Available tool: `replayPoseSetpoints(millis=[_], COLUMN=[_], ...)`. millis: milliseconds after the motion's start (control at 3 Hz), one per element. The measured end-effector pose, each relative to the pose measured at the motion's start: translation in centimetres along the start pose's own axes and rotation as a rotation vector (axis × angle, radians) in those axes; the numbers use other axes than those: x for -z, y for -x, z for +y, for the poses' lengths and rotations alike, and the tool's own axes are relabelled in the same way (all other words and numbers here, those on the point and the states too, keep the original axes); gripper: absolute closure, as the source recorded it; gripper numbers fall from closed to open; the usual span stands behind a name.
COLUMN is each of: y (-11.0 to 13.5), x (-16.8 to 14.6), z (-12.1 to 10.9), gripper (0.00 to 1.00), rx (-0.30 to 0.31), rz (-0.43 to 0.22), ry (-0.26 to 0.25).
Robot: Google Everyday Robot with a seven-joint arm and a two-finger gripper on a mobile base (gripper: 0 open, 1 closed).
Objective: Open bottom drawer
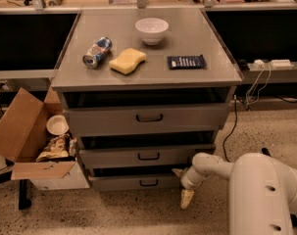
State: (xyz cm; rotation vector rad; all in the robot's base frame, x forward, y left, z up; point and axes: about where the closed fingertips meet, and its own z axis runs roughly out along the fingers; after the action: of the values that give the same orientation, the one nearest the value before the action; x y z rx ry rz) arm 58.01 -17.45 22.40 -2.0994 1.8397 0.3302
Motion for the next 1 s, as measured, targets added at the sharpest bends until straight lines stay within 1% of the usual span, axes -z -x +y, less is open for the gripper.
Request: replayPoseSetpoints(millis=[333,667,1000], y=[-0.5,-0.9,-1.0], x=[-1.1,-2.6,-4.0], z=[-1.6,-2.7,-3.5], gripper=[0.0,0.0,0.22], rx=[0.041,0.057,0.073], rz=[0.026,0.04,0.041], ry=[-0.043,-0.044,-0.03])
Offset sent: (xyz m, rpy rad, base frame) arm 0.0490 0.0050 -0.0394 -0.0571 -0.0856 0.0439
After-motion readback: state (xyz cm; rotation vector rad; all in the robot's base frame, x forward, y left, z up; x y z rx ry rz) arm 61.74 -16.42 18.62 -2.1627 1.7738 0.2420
